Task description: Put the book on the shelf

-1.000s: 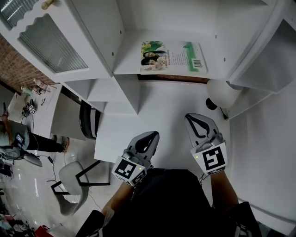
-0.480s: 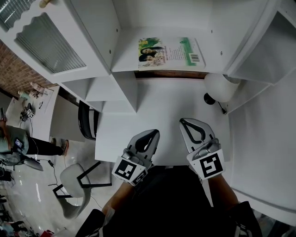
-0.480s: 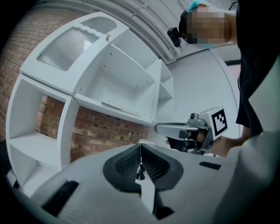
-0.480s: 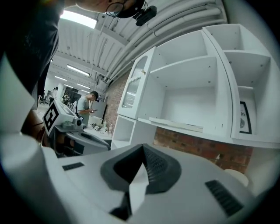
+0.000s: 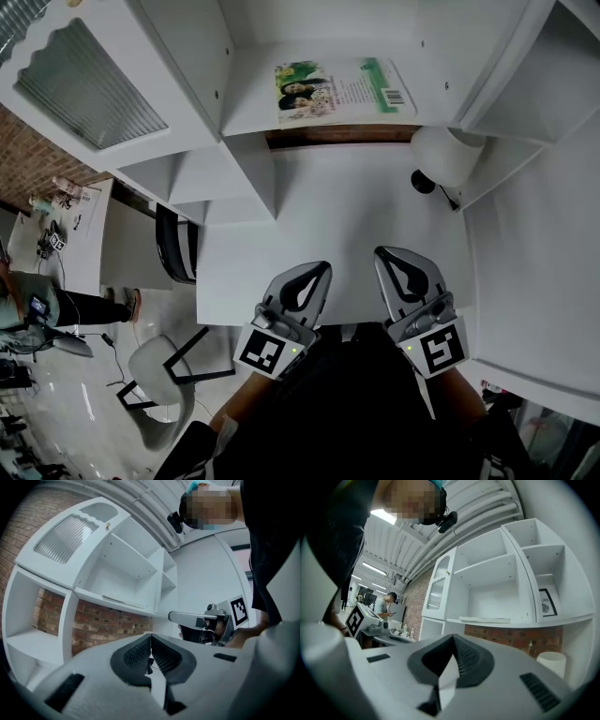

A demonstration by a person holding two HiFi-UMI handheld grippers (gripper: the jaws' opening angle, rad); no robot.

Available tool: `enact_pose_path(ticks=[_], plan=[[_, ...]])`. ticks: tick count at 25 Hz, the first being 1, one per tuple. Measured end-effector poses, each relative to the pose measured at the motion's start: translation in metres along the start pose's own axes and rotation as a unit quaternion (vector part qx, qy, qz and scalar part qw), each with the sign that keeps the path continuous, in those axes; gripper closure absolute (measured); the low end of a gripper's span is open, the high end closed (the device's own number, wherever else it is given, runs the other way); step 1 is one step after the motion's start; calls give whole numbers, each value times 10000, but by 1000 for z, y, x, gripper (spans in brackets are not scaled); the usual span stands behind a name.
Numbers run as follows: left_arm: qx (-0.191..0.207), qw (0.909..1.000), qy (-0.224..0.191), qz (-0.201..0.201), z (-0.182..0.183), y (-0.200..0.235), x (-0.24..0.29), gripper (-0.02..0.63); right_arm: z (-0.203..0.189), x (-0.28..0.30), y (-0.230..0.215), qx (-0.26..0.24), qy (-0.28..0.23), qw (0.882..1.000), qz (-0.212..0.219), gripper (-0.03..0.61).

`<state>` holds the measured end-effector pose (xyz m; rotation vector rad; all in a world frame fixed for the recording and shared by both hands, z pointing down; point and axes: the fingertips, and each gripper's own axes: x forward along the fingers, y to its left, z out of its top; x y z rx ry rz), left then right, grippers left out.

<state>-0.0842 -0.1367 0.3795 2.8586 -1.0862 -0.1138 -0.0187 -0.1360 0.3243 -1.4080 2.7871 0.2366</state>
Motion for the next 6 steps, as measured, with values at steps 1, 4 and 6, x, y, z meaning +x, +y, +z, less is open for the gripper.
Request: enact_pose_path(ticks=[1, 4, 6], plan=[[67, 10000, -8, -23, -1, -1, -1, 595, -1, -3, 1, 29, -38, 10000, -35, 549], [96, 9999, -130, -41, 2, -2, -2, 595, -2, -11, 10, 78, -208, 9997, 30, 549], [25, 9998, -170, -39, 3, -5, -3, 595, -3, -17, 20, 102, -330, 9992, 186, 549]])
